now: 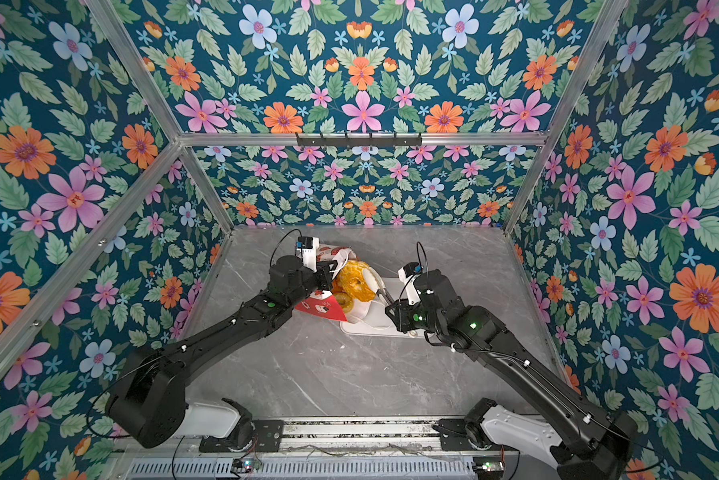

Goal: Take the fake bread out of the paper bag

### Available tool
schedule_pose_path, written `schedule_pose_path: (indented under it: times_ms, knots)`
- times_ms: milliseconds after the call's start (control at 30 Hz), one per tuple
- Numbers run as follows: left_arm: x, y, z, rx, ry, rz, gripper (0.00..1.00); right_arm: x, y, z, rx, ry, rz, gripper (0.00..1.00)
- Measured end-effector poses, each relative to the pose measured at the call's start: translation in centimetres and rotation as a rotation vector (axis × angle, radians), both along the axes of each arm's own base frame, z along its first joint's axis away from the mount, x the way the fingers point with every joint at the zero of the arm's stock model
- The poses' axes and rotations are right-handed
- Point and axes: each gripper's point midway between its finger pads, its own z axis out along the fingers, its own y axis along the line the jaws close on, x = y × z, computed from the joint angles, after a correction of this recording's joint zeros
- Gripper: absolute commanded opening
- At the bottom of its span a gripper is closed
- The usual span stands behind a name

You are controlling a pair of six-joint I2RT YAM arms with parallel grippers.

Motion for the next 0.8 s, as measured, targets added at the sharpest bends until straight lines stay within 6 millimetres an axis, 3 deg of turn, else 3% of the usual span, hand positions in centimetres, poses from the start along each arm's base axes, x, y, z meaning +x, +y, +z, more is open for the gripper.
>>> schedule_pose_path:
  times_ms: [233,467,700,800]
  knots:
    - [0.5,0.6,-0.5,0.027,0.014,0.041,0.07,-1.5,-1.7,1.1,0.003,-0.027,-0.017,0.05]
    - [0.9,2.2,-0.7,0.042,0.015,0.098,0.07,-3.2,-4.8,1.4,-0.028,-0.054,-0.083,0.05]
    - [0.2,3.9,-0.9,0.060,0.014,0.140,0.07,-2.7,-8.7,-1.9,-0.045,0.028,-0.233,0.05]
    - [-0.6,4.6,-0.6,0.062,0.004,0.147,0.07,-2.5,-9.4,-3.8,-0.023,0.096,-0.270,0.05]
